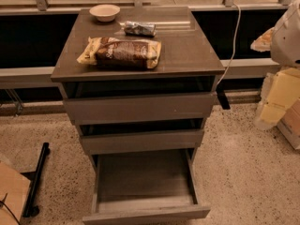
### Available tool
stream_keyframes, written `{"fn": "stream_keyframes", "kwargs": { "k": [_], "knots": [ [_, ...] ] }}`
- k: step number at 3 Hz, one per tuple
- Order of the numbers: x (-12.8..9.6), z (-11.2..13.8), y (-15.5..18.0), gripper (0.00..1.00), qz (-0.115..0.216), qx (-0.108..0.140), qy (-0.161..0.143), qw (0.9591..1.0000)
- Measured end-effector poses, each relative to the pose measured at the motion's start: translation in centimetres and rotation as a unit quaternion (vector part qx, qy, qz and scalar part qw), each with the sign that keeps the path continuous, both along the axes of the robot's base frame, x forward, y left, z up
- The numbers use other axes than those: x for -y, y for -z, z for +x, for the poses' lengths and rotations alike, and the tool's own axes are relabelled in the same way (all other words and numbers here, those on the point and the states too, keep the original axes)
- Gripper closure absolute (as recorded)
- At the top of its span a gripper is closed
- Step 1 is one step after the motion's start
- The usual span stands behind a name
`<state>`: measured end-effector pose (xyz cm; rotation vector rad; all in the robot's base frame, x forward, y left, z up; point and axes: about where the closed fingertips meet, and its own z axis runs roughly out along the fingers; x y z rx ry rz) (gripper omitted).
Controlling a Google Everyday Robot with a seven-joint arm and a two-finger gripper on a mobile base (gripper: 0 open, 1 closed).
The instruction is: Place brown chip bag into bottom drawer
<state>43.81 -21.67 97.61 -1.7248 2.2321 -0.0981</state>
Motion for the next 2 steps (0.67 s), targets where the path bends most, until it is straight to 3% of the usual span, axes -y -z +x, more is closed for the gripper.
{"fn": "stream_keyframes", "kwargs": {
  "k": [1, 2],
  "knots": [
    [0.0, 0.0, 0.0, 0.0, 0.0, 0.0, 0.0, 1.0],
    [-3.2, 1.7, -0.3, 0.0, 0.029, 0.01, -0.017, 0.9994]
  ]
}}
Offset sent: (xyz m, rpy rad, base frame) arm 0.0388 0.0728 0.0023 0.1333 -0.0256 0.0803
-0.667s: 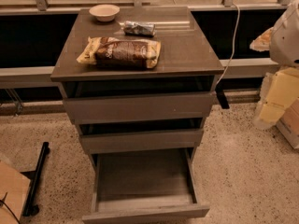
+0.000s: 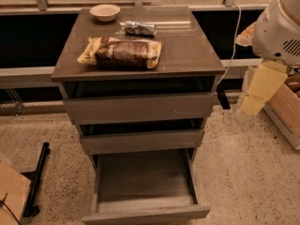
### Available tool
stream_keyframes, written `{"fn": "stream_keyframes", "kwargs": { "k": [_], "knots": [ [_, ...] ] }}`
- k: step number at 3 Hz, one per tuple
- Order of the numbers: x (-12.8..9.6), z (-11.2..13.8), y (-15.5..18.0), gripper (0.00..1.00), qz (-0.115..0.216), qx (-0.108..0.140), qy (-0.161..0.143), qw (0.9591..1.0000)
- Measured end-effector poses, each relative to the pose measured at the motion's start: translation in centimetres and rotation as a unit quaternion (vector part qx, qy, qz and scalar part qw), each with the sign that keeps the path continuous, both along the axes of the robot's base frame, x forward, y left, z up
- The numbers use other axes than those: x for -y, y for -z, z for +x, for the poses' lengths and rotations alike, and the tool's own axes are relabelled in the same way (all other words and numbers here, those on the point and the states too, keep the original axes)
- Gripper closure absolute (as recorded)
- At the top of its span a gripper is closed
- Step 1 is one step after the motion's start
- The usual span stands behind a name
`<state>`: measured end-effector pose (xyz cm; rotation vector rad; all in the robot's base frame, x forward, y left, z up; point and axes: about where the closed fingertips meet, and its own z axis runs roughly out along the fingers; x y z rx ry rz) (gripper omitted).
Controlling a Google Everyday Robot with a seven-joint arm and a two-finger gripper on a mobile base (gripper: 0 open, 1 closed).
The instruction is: Place brown chip bag into bottom drawer
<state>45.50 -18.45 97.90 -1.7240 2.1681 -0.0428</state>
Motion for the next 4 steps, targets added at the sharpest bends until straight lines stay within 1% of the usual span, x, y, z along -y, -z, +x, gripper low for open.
{"fn": "stream_keyframes", "kwargs": {
  "k": [1, 2, 3, 4],
  "knots": [
    [0.0, 0.0, 0.0, 0.0, 0.0, 0.0, 0.0, 1.0],
    [-1.2, 1.2, 0.9, 0.0, 0.038, 0.005, 0.016, 0.9991],
    [-5.9, 5.7, 2.6, 0.0, 0.124, 0.015, 0.028, 0.9918],
    [-9.7, 10.2, 3.3, 0.0, 0.187, 0.026, 0.038, 0.9813]
  ]
}}
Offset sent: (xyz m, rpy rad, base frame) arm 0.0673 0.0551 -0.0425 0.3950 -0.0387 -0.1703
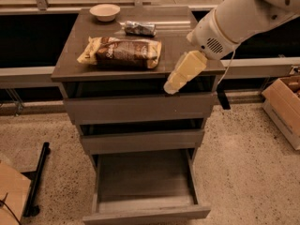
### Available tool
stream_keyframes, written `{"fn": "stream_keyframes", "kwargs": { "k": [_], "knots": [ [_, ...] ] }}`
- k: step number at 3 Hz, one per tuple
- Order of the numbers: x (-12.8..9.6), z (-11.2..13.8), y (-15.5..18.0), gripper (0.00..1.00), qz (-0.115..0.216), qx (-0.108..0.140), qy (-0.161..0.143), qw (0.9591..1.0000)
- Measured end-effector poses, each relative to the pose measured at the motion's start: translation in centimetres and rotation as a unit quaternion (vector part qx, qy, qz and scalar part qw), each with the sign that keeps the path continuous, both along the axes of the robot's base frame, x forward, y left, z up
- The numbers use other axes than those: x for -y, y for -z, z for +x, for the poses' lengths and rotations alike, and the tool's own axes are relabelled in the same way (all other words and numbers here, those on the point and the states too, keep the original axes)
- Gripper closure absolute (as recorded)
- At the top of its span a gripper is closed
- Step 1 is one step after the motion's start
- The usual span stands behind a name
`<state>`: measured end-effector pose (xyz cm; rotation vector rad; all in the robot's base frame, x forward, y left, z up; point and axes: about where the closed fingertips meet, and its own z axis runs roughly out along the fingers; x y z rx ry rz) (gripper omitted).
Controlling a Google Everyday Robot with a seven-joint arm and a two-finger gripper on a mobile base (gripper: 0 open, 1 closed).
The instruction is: Place brown chip bag into bottom drawer
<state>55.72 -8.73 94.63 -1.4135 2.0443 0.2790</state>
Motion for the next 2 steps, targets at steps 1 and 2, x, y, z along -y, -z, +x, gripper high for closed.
{"fn": "stream_keyframes", "kwargs": {
  "k": [1, 2],
  "knots": [
    [-2.6, 4.2, 0.5, 0.0, 0.04, 0.01, 0.005, 0.9991],
    [-5.4, 8.9, 1.7, 0.0, 0.066, 0.014, -0.003, 0.9977]
  ]
}}
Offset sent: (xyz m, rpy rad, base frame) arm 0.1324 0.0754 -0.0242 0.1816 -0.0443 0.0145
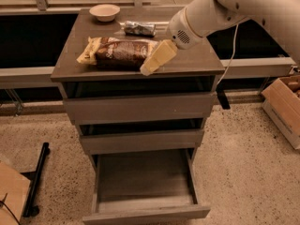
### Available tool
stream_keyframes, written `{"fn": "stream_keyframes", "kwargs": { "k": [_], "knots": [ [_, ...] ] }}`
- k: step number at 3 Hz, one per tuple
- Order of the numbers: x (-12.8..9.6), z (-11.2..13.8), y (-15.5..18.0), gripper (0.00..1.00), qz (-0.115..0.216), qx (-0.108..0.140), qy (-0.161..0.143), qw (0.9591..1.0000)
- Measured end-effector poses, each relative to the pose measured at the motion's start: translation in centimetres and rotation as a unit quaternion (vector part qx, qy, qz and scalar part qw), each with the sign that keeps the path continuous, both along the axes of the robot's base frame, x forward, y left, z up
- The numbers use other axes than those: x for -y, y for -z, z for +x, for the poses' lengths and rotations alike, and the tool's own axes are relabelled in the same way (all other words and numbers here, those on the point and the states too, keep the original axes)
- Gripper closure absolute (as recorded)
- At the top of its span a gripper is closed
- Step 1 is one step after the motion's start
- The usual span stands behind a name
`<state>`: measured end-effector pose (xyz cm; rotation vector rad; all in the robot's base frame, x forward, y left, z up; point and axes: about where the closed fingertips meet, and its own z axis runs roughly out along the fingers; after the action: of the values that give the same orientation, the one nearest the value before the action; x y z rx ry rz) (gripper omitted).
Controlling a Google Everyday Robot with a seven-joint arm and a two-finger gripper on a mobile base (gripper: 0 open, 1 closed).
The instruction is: Place brown chip bag into bottom drawer
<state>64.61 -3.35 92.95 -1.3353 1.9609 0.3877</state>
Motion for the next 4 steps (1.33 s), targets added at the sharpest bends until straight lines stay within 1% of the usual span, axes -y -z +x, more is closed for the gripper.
{"fn": "stream_keyframes", "kwargs": {
  "k": [1, 2, 3, 4],
  "knots": [
    [0.0, 0.0, 0.0, 0.0, 0.0, 0.0, 0.0, 1.0],
    [-0.4, 0.7, 0.5, 0.0, 0.015, 0.002, 0.014, 0.9998],
    [-2.2, 4.5, 2.1, 0.0, 0.053, 0.014, 0.044, 0.9975],
    [-3.1, 8.6, 4.0, 0.0, 0.074, 0.024, 0.071, 0.9944]
  ]
}}
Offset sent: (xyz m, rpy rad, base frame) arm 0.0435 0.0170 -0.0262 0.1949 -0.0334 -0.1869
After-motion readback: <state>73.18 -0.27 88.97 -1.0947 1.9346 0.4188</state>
